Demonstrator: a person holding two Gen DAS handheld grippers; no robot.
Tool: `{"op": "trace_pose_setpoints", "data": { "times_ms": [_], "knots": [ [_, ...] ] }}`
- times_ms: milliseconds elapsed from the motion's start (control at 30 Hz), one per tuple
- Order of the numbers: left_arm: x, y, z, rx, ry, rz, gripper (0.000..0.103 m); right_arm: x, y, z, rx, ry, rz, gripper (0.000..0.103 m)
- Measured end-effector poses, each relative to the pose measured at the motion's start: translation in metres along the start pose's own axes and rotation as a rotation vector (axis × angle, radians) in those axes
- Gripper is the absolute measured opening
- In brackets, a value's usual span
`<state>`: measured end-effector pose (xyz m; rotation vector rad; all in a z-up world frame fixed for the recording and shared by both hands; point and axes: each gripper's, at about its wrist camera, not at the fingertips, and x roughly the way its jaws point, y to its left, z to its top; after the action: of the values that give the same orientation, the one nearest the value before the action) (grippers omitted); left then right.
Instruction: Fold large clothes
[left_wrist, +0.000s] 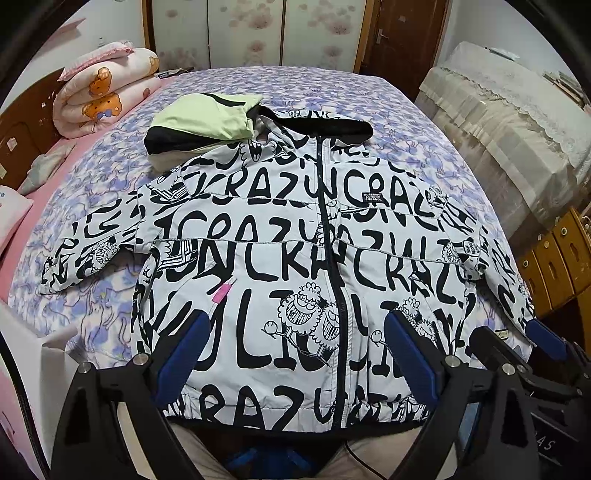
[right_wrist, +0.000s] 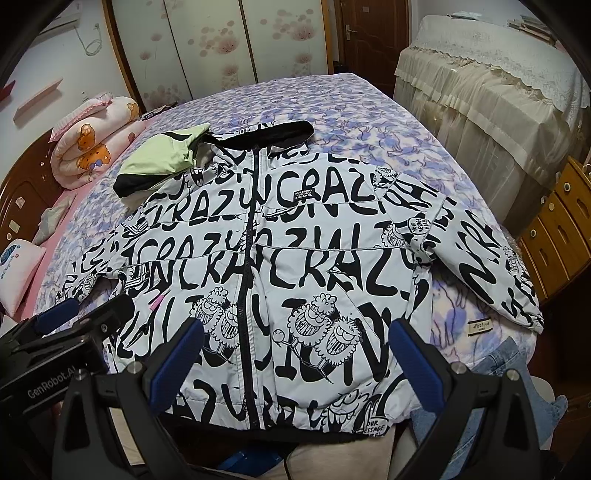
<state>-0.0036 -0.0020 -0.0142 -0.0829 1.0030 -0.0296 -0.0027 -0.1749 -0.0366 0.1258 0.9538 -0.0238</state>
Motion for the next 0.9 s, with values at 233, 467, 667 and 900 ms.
{"op": "trace_pose_setpoints", "data": {
  "times_ms": [233, 467, 667, 900],
  "knots": [
    [-0.004, 0.004, 0.002, -0.007, -0.003, -0.011, 0.094, 0.000, -0.001, 0.001, 0.001, 0.000, 0.001, 0.101],
    [-0.005, 0.003, 0.003, -0.005, -0.001, 0.000, 0.094, 0.001, -0.003, 0.001, 0.002, -0.001, 0.004, 0.101],
    [-0.005, 0.003, 0.007, -0.002, 0.000, 0.019, 0.094, 0.003, 0.003, 0.002, 0.000, 0.007, 0.011, 0.100],
    [-0.003, 0.004, 0.004, -0.001, 0.000, 0.028, 0.094, 0.004, 0.007, 0.003, -0.001, 0.002, 0.017, 0.101]
  ]
}}
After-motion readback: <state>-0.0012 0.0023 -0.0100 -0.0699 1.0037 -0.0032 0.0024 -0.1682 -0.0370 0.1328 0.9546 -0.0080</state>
